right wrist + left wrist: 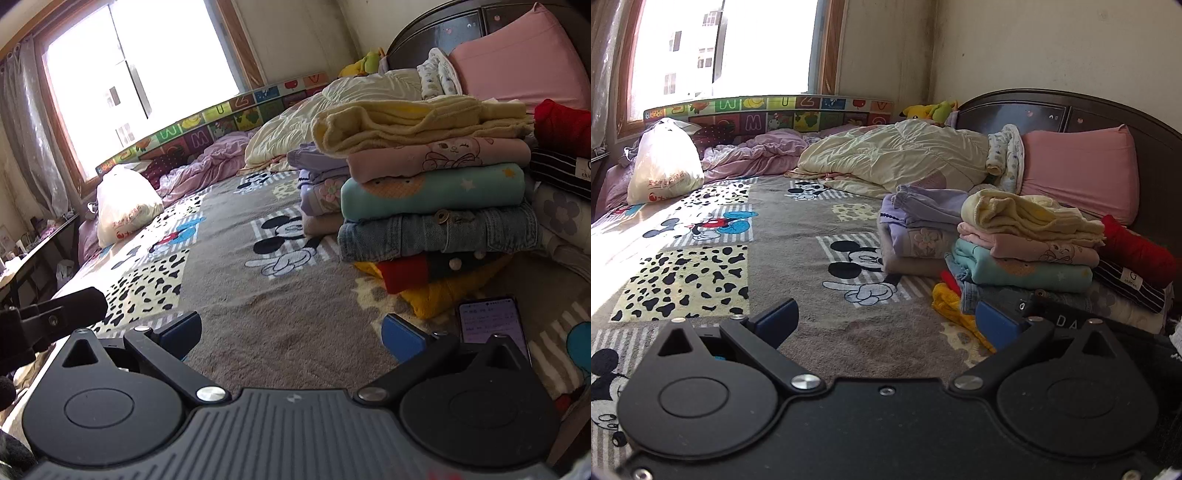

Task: Fold clothes
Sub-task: 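Reach both tools toward the cream quilted garment on the clothes stack, then grasp the cream quilted garment with the left gripper and lift it off the stack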

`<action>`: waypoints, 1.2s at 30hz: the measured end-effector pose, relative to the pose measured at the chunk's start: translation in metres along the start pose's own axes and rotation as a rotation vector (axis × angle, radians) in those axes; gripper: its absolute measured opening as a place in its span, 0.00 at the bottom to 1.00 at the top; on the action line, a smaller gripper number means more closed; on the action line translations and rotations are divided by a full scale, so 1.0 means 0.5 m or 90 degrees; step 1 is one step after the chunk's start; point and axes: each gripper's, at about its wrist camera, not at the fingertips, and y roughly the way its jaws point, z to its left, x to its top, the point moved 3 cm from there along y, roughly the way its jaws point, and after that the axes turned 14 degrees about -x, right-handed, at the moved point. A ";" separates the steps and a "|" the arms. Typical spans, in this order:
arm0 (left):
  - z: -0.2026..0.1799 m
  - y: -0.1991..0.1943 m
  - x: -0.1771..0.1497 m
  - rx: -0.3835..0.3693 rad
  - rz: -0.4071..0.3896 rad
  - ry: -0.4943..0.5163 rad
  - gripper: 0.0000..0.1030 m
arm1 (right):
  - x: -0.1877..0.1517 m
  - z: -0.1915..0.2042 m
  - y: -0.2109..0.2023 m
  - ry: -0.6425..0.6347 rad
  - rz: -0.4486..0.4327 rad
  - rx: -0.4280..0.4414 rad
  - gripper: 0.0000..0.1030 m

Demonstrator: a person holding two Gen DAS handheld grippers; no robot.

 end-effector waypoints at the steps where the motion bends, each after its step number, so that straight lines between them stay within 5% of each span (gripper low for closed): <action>1: -0.010 0.015 0.015 -0.015 0.003 0.003 1.00 | 0.024 -0.018 0.011 0.021 -0.023 -0.008 1.00; 8: -0.099 0.132 0.098 -0.076 0.016 0.090 0.98 | 0.126 -0.177 0.105 0.180 -0.087 -0.084 1.00; 12: -0.124 0.213 0.133 -0.098 0.030 0.126 0.75 | 0.093 -0.257 0.145 0.237 -0.082 -0.058 1.00; 15: -0.137 0.264 0.161 -0.104 0.036 0.142 0.70 | 0.070 -0.298 0.179 0.266 -0.069 -0.045 1.00; 19: -0.166 0.334 0.183 -0.107 0.065 0.195 0.64 | 0.074 -0.323 0.203 0.280 -0.091 -0.023 1.00; 21: -0.182 0.364 0.185 -0.109 0.087 0.229 0.52 | 0.076 -0.327 0.214 0.272 -0.096 -0.019 0.99; 26: -0.222 0.417 0.172 -0.097 0.117 0.340 0.50 | 0.072 -0.332 0.240 0.269 -0.102 -0.005 0.99; 30: -0.240 0.438 0.172 -0.103 0.124 0.359 0.48 | 0.071 -0.330 0.248 0.264 -0.106 -0.002 0.99; 31: -0.244 0.444 0.172 -0.103 0.125 0.361 0.42 | 0.070 -0.330 0.247 0.265 -0.107 -0.002 0.99; 32: -0.242 0.445 0.174 -0.099 0.122 0.351 0.16 | 0.070 -0.330 0.247 0.265 -0.108 -0.001 0.99; 36: -0.212 0.402 0.207 -0.106 0.063 0.248 0.03 | 0.072 -0.330 0.244 0.277 -0.115 0.009 0.99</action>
